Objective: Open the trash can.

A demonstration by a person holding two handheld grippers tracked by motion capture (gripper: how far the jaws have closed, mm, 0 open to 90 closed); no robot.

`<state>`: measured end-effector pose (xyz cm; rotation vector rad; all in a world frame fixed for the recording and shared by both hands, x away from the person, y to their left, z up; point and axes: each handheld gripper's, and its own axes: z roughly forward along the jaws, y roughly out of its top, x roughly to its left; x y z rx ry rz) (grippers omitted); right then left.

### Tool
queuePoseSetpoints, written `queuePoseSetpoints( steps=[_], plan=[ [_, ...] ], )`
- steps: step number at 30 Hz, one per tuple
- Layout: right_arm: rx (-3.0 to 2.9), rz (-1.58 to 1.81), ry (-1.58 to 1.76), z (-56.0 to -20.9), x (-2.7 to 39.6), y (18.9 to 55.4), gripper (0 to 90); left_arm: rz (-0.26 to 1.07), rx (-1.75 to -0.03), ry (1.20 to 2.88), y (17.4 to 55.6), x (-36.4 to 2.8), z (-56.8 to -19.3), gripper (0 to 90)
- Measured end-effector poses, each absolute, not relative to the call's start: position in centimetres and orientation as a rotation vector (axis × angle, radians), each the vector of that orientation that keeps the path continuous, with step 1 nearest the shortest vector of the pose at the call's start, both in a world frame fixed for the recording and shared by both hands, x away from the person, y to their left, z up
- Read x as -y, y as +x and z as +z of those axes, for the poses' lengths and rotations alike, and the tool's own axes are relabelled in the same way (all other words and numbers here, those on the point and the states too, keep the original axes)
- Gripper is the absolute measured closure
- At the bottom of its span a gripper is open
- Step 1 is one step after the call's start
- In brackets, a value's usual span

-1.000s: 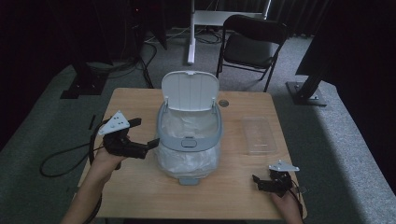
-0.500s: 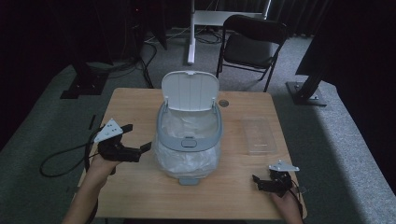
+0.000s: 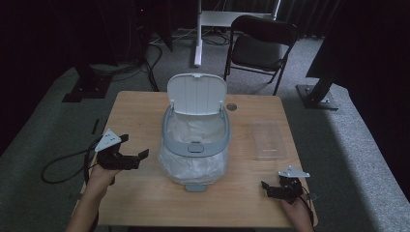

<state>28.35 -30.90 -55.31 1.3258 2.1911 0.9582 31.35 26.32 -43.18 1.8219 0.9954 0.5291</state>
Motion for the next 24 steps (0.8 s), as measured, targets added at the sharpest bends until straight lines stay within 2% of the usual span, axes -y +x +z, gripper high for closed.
queuePoseSetpoints(
  steps=[10, 11, 24],
  plan=[
    [-2.195, 0.958, 1.322, -55.3, 31.0, 28.4, 13.6, 0.578, -1.07, 1.824, 31.9, -27.7, -45.8, 0.6],
    [-2.18, 0.955, 1.338, -55.3, 31.1, 28.4, 13.6, 0.609, -1.12, 1.84, 32.2, -28.2, -47.0, 0.6],
    [-2.169, 0.91, 1.372, -54.8, 31.7, 27.6, 12.1, 0.617, -1.27, 1.852, 33.1, -29.9, -50.9, 0.6]
  ],
)
